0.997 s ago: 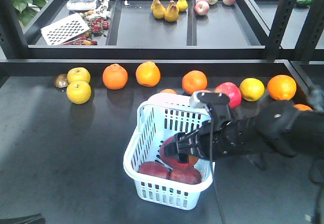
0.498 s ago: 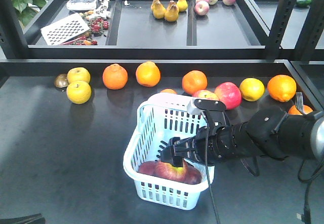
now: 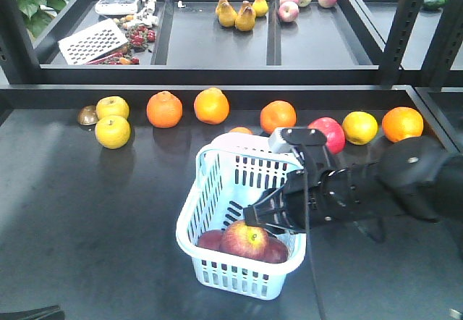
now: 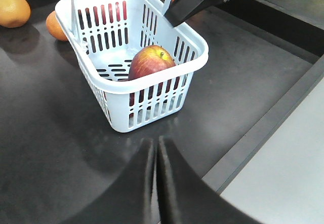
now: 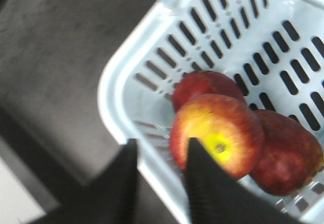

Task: Pick three apples into basket with both arms
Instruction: 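Carry the held apple over the basket and lower it inside, then open the right gripper and lift it out of the basket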

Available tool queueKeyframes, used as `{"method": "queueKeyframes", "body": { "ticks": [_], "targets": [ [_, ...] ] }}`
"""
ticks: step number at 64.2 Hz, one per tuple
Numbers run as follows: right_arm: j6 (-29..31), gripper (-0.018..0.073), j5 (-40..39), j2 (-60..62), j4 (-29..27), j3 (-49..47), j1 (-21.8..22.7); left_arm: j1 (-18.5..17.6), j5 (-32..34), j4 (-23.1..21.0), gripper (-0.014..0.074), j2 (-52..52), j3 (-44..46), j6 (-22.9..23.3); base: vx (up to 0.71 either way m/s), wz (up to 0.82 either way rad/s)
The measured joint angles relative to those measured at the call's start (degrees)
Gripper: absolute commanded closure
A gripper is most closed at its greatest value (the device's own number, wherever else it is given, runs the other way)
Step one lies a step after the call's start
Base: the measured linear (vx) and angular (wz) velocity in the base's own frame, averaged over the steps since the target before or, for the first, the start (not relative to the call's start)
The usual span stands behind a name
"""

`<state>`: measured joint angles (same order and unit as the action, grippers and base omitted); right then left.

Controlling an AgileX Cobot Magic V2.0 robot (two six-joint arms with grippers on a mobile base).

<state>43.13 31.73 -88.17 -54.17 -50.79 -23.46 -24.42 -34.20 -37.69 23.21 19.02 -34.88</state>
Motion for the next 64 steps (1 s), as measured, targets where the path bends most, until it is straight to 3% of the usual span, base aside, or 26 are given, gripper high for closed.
{"method": "queueKeyframes", "body": {
  "ticks": [19,34,52,64],
  "targets": [
    [-0.5,0.0564,9.9,9.9,8.2,0.0,0.0,0.0,0.0,0.0,0.0603,0.0,0.0,0.0,0.0,0.0],
    [-5.0,0.0564,16.0,23.3,16.4,0.2,0.0,0.0,0.0,0.0,0.0603,0.0,0.0,0.0,0.0,0.0],
    [-12.8,0.0564,10.3,46.2,26.5,15.7,0.0,0.0,0.0,0.0,0.0603,0.0,0.0,0.0,0.0,0.0],
    [-23.3,0.0564,3.9,59.5,36.2,27.3,0.0,0.0,0.0,0.0,0.0603,0.0,0.0,0.0,0.0,0.0]
  ]
}}
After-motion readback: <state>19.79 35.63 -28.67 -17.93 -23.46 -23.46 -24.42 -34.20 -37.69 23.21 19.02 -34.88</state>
